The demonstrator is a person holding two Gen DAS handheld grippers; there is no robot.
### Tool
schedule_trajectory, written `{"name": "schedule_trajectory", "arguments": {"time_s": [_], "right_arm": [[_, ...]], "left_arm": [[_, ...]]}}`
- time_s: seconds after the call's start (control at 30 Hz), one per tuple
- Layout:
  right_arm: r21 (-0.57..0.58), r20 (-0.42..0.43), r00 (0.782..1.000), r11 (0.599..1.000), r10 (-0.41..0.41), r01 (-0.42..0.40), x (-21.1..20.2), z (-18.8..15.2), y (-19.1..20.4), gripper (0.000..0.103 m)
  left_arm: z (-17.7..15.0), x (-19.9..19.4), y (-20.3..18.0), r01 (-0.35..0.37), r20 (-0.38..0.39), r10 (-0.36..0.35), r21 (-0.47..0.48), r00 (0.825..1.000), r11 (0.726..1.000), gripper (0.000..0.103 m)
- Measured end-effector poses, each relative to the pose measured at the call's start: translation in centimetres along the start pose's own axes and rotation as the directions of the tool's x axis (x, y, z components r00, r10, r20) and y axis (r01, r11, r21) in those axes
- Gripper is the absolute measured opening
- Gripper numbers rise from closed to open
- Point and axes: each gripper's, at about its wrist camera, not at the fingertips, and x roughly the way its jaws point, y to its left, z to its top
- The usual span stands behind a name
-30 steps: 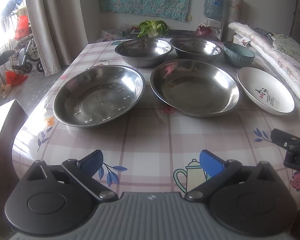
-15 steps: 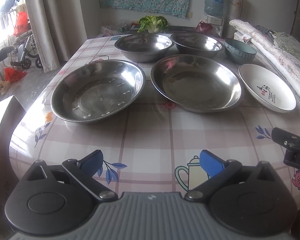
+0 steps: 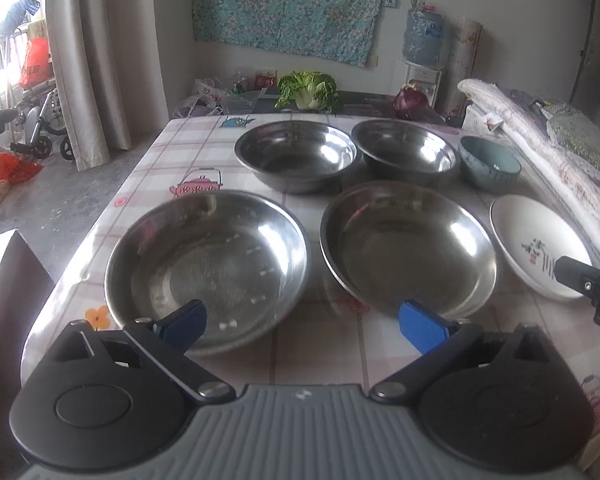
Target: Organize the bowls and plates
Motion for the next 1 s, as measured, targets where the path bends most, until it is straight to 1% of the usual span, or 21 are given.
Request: {"name": "schedule_trajectory", "arguments": {"time_s": [0.07, 0.13, 0.17, 0.23, 0.33, 0.43, 0.53, 0.57, 0.6, 0.63, 0.67, 0.7, 0.73, 0.77, 0.8, 0.9, 1.0], "right_arm": [[0.026, 0.046, 0.997, 0.998, 0.057, -0.058, 0.4, 1.7, -0.3, 0.102], [0.043, 0.084, 0.989, 0.991, 0.120, -0.124, 1.2, 3.4, -0.2, 0.102], [0.051, 0.095, 0.984, 0.987, 0.149, -0.155, 1.7, 4.1, -0.1, 0.102], [0.072, 0.100, 0.971, 0.971, 0.219, -0.226, 3.2, 5.8, 0.5, 0.102], [0.103, 0.090, 0.944, 0.940, 0.318, -0.327, 6.0, 7.7, 1.9, 0.102], [0.108, 0.063, 0.924, 0.918, 0.377, -0.382, 9.5, 9.6, 4.3, 0.101], [0.125, 0.011, 0.911, 0.903, 0.412, -0.410, 13.6, 11.1, 6.3, 0.094], [0.128, -0.004, 0.909, 0.902, 0.416, -0.412, 14.8, 11.4, 6.8, 0.090], [0.128, -0.028, 0.911, 0.905, 0.412, -0.405, 16.5, 11.4, 7.5, 0.083], [0.135, -0.049, 0.910, 0.906, 0.411, -0.401, 17.8, 11.6, 7.9, 0.080], [0.145, -0.069, 0.908, 0.905, 0.413, -0.400, 19.0, 11.6, 8.3, 0.074], [0.157, -0.093, 0.906, 0.905, 0.413, -0.396, 20.4, 11.5, 8.4, 0.068], [0.164, -0.113, 0.905, 0.906, 0.411, -0.391, 21.6, 11.4, 8.6, 0.065], [0.167, -0.130, 0.903, 0.907, 0.409, -0.387, 22.5, 11.3, 8.9, 0.057], [0.169, -0.150, 0.901, 0.908, 0.407, -0.382, 23.6, 11.0, 9.0, 0.050], [0.174, -0.186, 0.899, 0.914, 0.397, -0.367, 25.7, 10.7, 9.5, 0.045], [0.175, -0.203, 0.896, 0.914, 0.396, -0.365, 27.0, 10.6, 9.7, 0.038]], "left_arm": [[1.6, 0.6, 0.7, 0.025, 0.012, -0.025, -0.011, 1.000, 1.000, 0.103], [3.2, 1.5, 1.4, 0.026, 0.015, -0.026, -0.028, 1.000, 0.999, 0.103], [3.9, 2.0, 1.5, 0.016, 0.015, -0.016, -0.031, 1.000, 0.999, 0.103], [5.5, 3.4, 1.8, -0.027, 0.025, 0.028, -0.024, 0.999, 0.999, 0.103], [7.8, 5.6, 2.4, -0.094, 0.039, 0.094, -0.012, 0.995, 0.995, 0.103], [9.9, 7.9, 3.6, -0.103, 0.066, 0.104, -0.022, 0.992, 0.994, 0.103], [11.9, 10.4, 4.8, -0.095, 0.085, 0.098, -0.043, 0.992, 0.995, 0.102], [12.5, 11.5, 5.2, -0.103, 0.079, 0.107, -0.048, 0.991, 0.993, 0.101], [13.2, 12.7, 5.6, -0.115, 0.064, 0.118, -0.050, 0.991, 0.992, 0.097], [13.8, 14.0, 5.8, -0.132, 0.041, 0.134, -0.046, 0.990, 0.990, 0.094], [14.3, 15.3, 6.1, -0.148, 0.018, 0.149, -0.041, 0.989, 0.988, 0.087], [14.8, 16.5, 6.2, -0.163, -0.007, 0.163, -0.034, 0.987, 0.986, 0.078], [15.2, 17.7, 6.3, -0.177, -0.034, 0.176, -0.024, 0.984, 0.984, 0.074], [15.6, 18.8, 6.4, -0.189, -0.062, 0.188, -0.014, 0.980, 0.982, 0.064], [15.7, 19.8, 6.5, -0.200, -0.091, 0.199, -0.001, 0.976, 0.980, 0.058], [15.7, 22.0, 6.6, -0.198, -0.145, 0.196, 0.005, 0.970, 0.980, 0.049], [15.5, 22.6, 6.8, -0.177, -0.163, 0.172, -0.012, 0.971, 0.984, 0.044]]}}
